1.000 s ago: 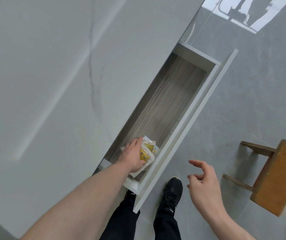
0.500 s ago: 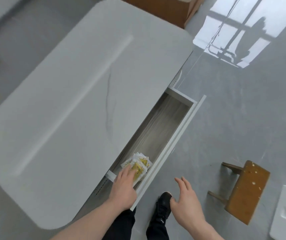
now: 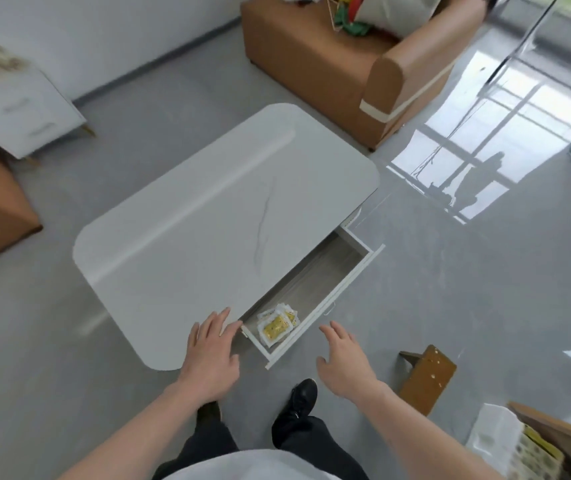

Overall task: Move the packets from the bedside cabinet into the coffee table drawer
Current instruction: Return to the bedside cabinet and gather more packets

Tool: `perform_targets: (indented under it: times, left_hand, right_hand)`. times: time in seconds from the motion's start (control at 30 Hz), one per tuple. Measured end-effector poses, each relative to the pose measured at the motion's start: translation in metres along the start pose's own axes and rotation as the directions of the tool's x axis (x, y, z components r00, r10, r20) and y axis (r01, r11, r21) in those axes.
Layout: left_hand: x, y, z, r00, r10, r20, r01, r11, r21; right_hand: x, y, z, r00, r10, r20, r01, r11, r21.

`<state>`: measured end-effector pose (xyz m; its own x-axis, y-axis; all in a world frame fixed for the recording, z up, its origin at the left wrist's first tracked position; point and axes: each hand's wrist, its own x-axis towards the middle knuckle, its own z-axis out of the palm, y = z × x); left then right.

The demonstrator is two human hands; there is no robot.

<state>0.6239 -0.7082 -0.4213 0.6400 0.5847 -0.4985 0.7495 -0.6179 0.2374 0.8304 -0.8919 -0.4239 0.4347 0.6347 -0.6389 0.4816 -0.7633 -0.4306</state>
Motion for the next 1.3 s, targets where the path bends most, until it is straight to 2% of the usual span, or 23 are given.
perform_targets:
  times: [0.17, 0.73, 1.0, 1.3]
  left_hand:
    - [-0.057, -0.050, -0.041, 0.991, -0.049, -0.121, 0.048, 0.999, -0.010]
    - [-0.206, -0.345, -0.175, 0.911, -0.138, -0.389, 0.116, 0.990, -0.079]
    - [-0.199, -0.424, -0.261, 0.836, -0.149, -0.528, 0.113, 0.989, -0.100]
    - [-0.130, -0.528, -0.359, 0.799, -0.167, -0.578, 0.149, 0.986, -0.078]
  right_hand:
    - [-0.023, -0.074, 0.009, 0.990, -0.143, 0.002, 0.142, 0.981, -0.133]
    - [-0.075, -0.399, 0.091, 0.908, -0.412, -0.071, 0.400, 0.906, -0.140]
    - [-0.065, -0.522, 0.077, 0.850, -0.519, -0.096, 0.501, 0.851, -0.158]
    - [0.038, -0.666, 0.062, 0.787, -0.602, -0.135, 0.598, 0.798, -0.073]
